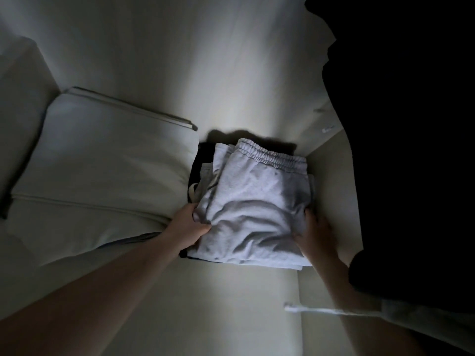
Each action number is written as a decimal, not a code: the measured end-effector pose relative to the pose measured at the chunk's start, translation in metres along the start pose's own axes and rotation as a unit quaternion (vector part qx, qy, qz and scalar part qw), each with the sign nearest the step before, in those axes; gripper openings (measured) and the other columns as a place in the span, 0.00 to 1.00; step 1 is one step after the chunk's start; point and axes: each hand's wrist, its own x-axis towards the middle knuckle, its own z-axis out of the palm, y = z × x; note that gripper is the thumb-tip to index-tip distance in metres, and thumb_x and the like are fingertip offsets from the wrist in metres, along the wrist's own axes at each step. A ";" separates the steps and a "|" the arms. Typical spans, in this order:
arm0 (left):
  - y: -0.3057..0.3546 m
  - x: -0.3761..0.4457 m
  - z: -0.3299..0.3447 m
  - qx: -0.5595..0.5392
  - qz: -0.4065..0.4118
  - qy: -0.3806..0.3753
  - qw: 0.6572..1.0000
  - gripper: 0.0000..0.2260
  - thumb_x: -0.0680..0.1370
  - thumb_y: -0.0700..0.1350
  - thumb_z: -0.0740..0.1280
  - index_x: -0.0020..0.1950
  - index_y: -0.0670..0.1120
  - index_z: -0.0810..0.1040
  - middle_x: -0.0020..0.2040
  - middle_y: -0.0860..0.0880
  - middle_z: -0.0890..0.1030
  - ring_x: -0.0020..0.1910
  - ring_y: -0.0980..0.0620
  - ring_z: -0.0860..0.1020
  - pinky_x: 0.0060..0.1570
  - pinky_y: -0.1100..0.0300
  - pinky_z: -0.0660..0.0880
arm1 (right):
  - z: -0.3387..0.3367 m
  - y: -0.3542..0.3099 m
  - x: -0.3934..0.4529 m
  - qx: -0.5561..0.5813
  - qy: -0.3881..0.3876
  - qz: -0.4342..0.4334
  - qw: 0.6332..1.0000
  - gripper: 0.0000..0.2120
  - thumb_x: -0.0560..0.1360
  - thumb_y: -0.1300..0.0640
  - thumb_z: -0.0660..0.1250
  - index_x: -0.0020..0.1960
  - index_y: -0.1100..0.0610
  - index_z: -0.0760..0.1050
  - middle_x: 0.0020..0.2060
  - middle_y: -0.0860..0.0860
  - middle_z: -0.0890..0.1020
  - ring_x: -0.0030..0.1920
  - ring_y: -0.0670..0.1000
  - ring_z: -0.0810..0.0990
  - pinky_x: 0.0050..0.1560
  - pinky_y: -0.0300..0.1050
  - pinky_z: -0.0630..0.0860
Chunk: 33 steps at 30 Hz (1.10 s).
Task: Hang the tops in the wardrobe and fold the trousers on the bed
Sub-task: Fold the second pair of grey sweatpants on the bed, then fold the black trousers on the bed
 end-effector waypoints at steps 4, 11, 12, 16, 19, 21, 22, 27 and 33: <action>-0.004 -0.013 0.001 -0.073 0.013 0.002 0.997 0.15 0.74 0.36 0.69 0.55 0.53 0.73 0.45 0.56 0.81 0.44 0.62 0.79 0.43 0.65 0.76 | 0.010 -0.011 -0.013 -0.022 0.061 -0.050 0.997 0.36 0.75 0.53 0.67 0.77 0.55 0.53 0.76 0.57 0.53 0.75 0.56 0.55 0.70 0.43 0.53; 0.004 -0.070 -0.001 -0.099 0.031 0.063 0.993 0.06 0.71 0.43 0.68 0.37 0.42 0.77 0.37 0.38 0.78 0.42 0.52 0.73 0.41 0.56 0.70 | 0.032 -0.043 -0.084 0.235 0.023 -0.217 0.947 0.10 0.74 0.63 0.69 0.54 0.54 0.80 0.44 0.50 0.84 0.43 0.49 0.84 0.46 0.31 0.76; 0.006 -0.078 -0.007 -0.114 0.014 0.063 0.991 0.02 0.75 0.40 0.68 0.43 0.43 0.80 0.43 0.39 0.81 0.45 0.52 0.75 0.42 0.59 0.71 | 0.032 -0.051 -0.093 0.261 0.018 -0.220 0.940 0.09 0.74 0.63 0.69 0.51 0.51 0.81 0.42 0.49 0.84 0.41 0.47 0.84 0.45 0.35 0.78; 0.016 -0.113 -0.039 -0.115 -0.004 0.110 0.987 0.08 0.77 0.35 0.67 0.56 0.38 0.78 0.47 0.44 0.79 0.43 0.51 0.77 0.41 0.63 0.72 | 0.023 -0.082 -0.124 0.358 -0.016 -0.235 0.903 0.16 0.74 0.65 0.68 0.46 0.42 0.78 0.37 0.45 0.84 0.40 0.45 0.84 0.43 0.37 0.79; 0.035 -0.153 -0.063 -0.144 0.006 0.147 0.979 0.07 0.77 0.36 0.68 0.53 0.45 0.78 0.50 0.43 0.80 0.49 0.49 0.78 0.50 0.56 0.73 | 0.010 -0.095 -0.145 0.391 -0.041 -0.264 0.881 0.17 0.73 0.66 0.69 0.45 0.41 0.78 0.37 0.43 0.84 0.39 0.43 0.83 0.42 0.33 0.77; 0.044 -0.180 -0.078 -0.178 0.021 0.174 0.968 0.07 0.77 0.36 0.68 0.51 0.47 0.79 0.48 0.44 0.81 0.48 0.51 0.79 0.48 0.59 0.73 | 0.000 -0.109 -0.157 0.421 -0.071 -0.274 0.862 0.15 0.74 0.65 0.68 0.45 0.43 0.79 0.38 0.45 0.85 0.41 0.44 0.83 0.45 0.37 0.78; 0.050 -0.196 -0.084 -0.192 0.031 0.196 0.961 0.08 0.76 0.36 0.67 0.50 0.49 0.79 0.46 0.45 0.81 0.45 0.52 0.79 0.45 0.62 0.73 | -0.007 -0.115 -0.164 0.437 -0.090 -0.281 0.850 0.15 0.75 0.66 0.67 0.46 0.44 0.79 0.38 0.48 0.85 0.41 0.45 0.83 0.46 0.39 0.78; 0.066 -0.289 -0.108 -0.240 0.074 0.301 0.920 0.07 0.78 0.38 0.66 0.48 0.51 0.78 0.41 0.50 0.82 0.39 0.58 0.79 0.41 0.66 0.72 | -0.034 -0.149 -0.210 0.457 -0.172 -0.397 0.777 0.14 0.73 0.74 0.65 0.49 0.56 0.79 0.35 0.49 0.83 0.37 0.42 0.82 0.45 0.36 0.76; 0.048 -0.435 -0.108 -0.253 0.105 0.436 0.857 0.07 0.78 0.39 0.67 0.55 0.46 0.78 0.42 0.50 0.81 0.41 0.58 0.78 0.43 0.66 0.73 | -0.037 -0.177 -0.299 0.420 -0.279 -0.532 0.681 0.12 0.77 0.66 0.63 0.48 0.50 0.79 0.40 0.48 0.85 0.42 0.47 0.84 0.51 0.44 0.79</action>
